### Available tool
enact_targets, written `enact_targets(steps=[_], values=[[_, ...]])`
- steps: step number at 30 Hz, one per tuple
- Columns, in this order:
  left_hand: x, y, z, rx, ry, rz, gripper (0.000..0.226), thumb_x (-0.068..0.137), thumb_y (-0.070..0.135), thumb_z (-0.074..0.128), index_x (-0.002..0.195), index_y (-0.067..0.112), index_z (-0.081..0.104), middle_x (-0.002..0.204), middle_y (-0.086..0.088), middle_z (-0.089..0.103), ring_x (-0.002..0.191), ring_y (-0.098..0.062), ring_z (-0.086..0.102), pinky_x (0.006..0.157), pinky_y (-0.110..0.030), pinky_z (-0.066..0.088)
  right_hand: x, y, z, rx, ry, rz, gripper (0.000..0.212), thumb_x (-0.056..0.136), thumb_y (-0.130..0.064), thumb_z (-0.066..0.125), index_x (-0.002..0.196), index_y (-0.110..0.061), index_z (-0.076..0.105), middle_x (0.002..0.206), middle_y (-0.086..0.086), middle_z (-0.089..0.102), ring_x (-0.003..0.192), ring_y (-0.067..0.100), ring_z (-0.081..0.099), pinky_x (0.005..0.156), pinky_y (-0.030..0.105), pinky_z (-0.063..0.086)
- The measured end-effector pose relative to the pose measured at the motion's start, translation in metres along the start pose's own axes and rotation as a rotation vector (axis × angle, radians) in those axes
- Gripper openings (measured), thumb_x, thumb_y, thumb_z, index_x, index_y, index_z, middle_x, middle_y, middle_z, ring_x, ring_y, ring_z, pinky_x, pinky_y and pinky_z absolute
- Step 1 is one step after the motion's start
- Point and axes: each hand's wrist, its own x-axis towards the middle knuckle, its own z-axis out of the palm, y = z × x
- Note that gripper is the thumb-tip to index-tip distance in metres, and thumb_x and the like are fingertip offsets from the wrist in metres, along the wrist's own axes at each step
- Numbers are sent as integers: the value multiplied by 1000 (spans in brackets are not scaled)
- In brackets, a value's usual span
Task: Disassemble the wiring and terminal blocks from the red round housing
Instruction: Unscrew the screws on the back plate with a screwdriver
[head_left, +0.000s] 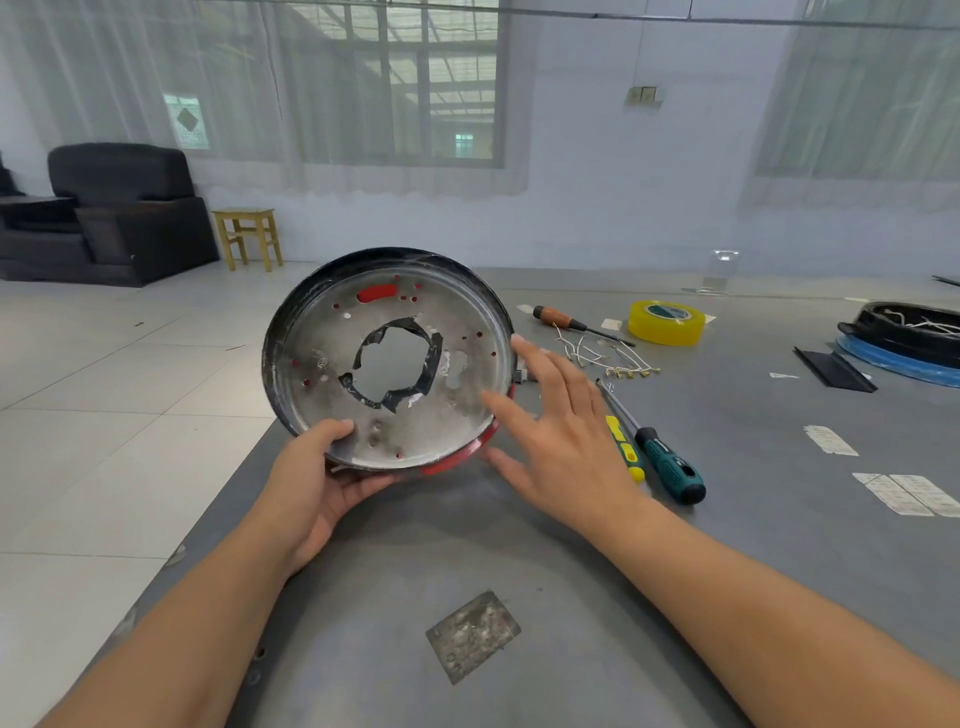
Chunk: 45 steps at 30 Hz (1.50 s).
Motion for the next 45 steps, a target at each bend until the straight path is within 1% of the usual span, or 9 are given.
enact_targets(steps=[9,16,21,24,28,31,35,39,45], values=[[-10,9,0,166,-161,-58,57,91,61,68,112,8,74,88,-20,72,55,-25,67,47,-27,56,-6,8,6,142,-54,-236,44,94,-59,61,124,-28,69,150,0,52,150,30,31,117,68,22],[-20,18,1,182,-385,-75,81,70,94,62,106,23,81,87,-15,68,58,-24,61,58,-34,57,-12,8,0,228,-47,-275,24,102,-32,55,107,-18,74,120,-3,72,108,16,69,117,55,35],[-15,16,-4,207,-229,-12,71,94,66,57,137,10,55,85,-14,61,56,-23,57,57,-34,56,-12,3,2,180,36,-138,21,104,-27,55,100,-13,70,101,-2,72,93,19,70,113,53,41],[-17,22,-2,245,-116,93,58,86,55,69,125,19,47,86,-14,64,55,-28,59,56,-36,58,-10,6,1,155,64,-39,31,106,-28,44,95,-11,67,92,1,69,87,24,67,113,49,41],[-23,29,-1,508,11,364,45,83,62,71,112,36,50,107,-18,70,63,-27,70,68,-39,62,-9,18,1,166,28,48,25,104,-25,46,101,-10,66,98,3,69,93,26,66,111,44,43],[-24,32,-2,758,134,554,39,82,67,77,108,52,52,101,13,69,73,-14,72,71,-34,57,-9,21,0,171,45,38,17,103,-19,53,101,-9,66,96,4,68,90,28,64,98,43,49],[-23,36,-8,1147,258,725,48,88,51,78,129,48,54,110,10,55,92,-9,60,80,-32,50,-8,20,1,135,50,68,16,102,-17,56,104,-7,67,101,7,68,93,31,64,84,47,52],[-29,45,-11,1433,286,669,55,86,54,77,136,39,59,112,-1,42,107,-33,59,91,-48,55,-8,19,1,114,68,85,10,100,-12,59,103,-6,67,98,8,69,89,32,64,80,47,52],[-30,46,-6,1788,156,337,42,90,73,57,124,48,61,111,0,35,121,-37,47,99,-51,51,-9,19,-1,108,55,75,6,97,-9,61,101,-9,65,93,5,66,84,30,61,78,44,49]])
